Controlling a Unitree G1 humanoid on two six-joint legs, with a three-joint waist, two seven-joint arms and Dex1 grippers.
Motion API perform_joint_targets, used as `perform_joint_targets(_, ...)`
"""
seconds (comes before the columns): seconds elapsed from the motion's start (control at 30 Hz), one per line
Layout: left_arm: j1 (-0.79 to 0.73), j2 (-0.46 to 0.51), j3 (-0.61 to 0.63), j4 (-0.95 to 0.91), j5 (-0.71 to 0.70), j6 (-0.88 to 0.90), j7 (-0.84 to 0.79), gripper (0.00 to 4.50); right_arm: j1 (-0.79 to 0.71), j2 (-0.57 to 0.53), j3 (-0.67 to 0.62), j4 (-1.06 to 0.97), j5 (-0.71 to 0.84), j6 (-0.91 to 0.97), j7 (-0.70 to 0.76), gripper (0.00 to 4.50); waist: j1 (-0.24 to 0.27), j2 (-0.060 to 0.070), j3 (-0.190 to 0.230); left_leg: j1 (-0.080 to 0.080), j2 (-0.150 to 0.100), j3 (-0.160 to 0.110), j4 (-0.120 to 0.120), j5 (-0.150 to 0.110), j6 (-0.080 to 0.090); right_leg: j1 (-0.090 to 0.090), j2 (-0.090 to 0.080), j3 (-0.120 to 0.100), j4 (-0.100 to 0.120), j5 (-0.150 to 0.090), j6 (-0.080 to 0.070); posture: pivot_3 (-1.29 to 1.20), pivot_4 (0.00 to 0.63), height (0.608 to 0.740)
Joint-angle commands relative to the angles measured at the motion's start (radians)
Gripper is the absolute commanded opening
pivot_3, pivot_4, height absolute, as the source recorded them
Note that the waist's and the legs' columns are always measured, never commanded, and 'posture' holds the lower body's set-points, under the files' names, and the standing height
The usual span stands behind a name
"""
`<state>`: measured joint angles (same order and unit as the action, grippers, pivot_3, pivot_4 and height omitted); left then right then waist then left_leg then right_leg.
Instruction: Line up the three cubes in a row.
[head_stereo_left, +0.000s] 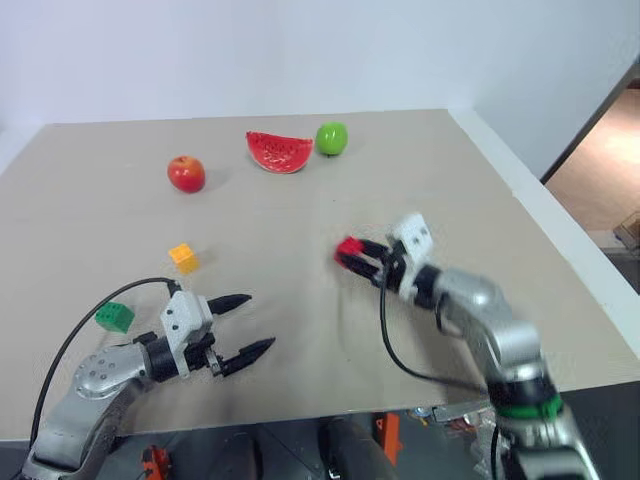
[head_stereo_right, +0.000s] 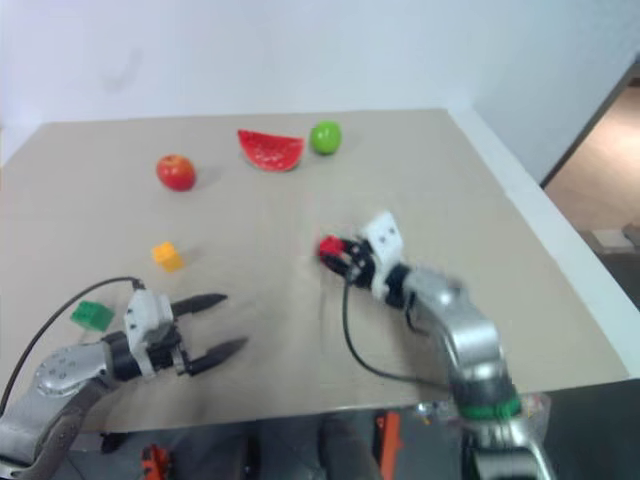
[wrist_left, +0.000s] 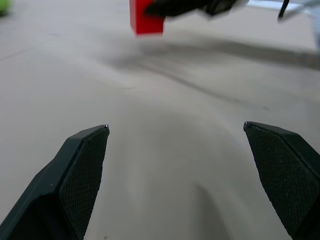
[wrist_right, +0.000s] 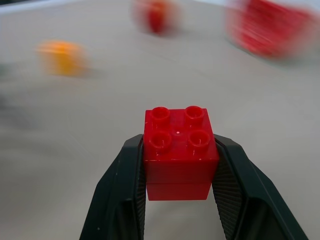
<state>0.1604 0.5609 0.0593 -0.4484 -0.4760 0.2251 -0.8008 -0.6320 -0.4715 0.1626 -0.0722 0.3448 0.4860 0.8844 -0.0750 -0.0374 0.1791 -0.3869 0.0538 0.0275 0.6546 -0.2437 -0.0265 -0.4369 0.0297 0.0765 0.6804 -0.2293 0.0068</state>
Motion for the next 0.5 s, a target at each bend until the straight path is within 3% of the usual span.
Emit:
perform_joint_targets(0.03, 0.043, -0.023, 0.032, -0.063, 0.024, -0.006, 0.075, 4.5, -0.143, 0.028, 0.1, 0.203, -0.02, -0.106, 0.234, 1.24, 0.0, -0.002, -0.001, 0.0, 0.001, -0.001, -0.001, 0.0, 0.0, 0.0, 0.001, -0.001, 0.0, -0.001, -0.001, 0.0, 0.15, 0.74)
perform_joint_targets(0.2, 0.106, -0.06, 0.042, -0.11, 0.041, 0.002, 0.154, 4.5, -0.262, 0.105, 0.18, 0.494, -0.112, -0.309, 0.385, 1.24, 0.005, -0.002, -0.001, -0.003, 0.004, -0.004, -0.002, -0.001, 0.001, -0.001, 0.002, -0.003, 0.0, -0.003, -0.006, 0.0, 0.15, 0.74)
perform_joint_targets(0.5, 0.131, -0.075, 0.059, -0.13, 0.027, 0.01, 0.195, 4.5, -0.293, 0.186, 0.2, 0.656, -0.174, -0.43, 0.481, 1.24, 0.002, -0.002, -0.001, -0.004, 0.002, -0.001, -0.001, -0.001, 0.001, -0.003, 0.0, -0.003, 0.0, -0.001, -0.005, 0.0, 0.15, 0.74)
